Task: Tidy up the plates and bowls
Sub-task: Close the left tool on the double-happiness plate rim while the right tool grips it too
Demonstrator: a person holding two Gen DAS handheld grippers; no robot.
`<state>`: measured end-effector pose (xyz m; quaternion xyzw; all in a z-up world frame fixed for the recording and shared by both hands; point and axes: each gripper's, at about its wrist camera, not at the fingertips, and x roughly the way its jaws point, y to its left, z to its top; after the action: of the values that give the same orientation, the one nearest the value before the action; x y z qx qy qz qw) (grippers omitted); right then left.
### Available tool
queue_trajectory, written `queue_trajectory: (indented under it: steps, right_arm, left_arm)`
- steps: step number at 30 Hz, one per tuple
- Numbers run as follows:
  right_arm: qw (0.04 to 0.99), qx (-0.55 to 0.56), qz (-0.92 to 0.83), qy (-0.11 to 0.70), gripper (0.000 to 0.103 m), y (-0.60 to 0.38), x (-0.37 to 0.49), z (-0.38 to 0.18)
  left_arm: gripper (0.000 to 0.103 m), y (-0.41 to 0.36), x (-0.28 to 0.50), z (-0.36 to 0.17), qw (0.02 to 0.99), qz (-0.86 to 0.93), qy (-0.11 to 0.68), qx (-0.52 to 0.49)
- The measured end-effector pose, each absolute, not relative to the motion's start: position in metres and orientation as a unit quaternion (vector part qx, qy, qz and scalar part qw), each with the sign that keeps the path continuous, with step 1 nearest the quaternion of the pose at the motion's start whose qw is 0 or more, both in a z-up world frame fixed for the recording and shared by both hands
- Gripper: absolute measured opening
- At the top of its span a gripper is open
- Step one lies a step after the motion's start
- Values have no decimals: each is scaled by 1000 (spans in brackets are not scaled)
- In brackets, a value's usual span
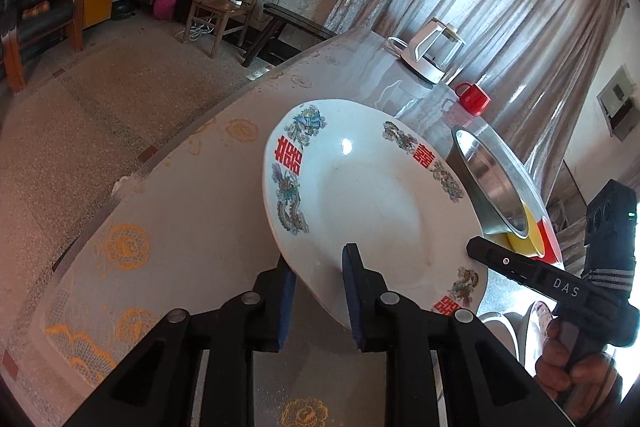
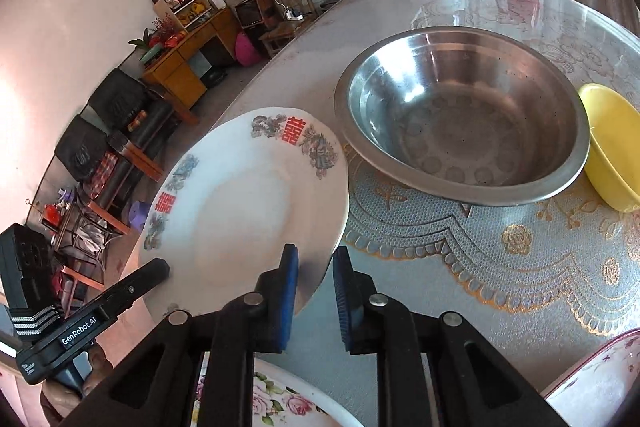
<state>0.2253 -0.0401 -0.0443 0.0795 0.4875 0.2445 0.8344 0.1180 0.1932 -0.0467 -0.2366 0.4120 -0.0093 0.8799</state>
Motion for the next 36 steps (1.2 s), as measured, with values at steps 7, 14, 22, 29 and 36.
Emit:
queue_trajectory:
  steps: [7,14,22,29,36]
  right_arm:
    - [840,69,231,486,16,-36,237,-44]
    - [840,59,236,485,17,-24,249,-42]
    - [834,72,238,493,17,-25,256,-47]
    - [835,68,238,492,21,-25,256,-47]
    - [831,69,241,497,23,-20,258,-51]
  left_arm:
    - [23,194,128,-47,883,6,410,-226]
    - [24,200,137,-49,883,15,414,-221]
    - [26,201,137,-49,887,2,411,-209]
    - [31,199,139,-48,898,3,403,-178]
    - [45,204,146,-51,898,4,402,-177]
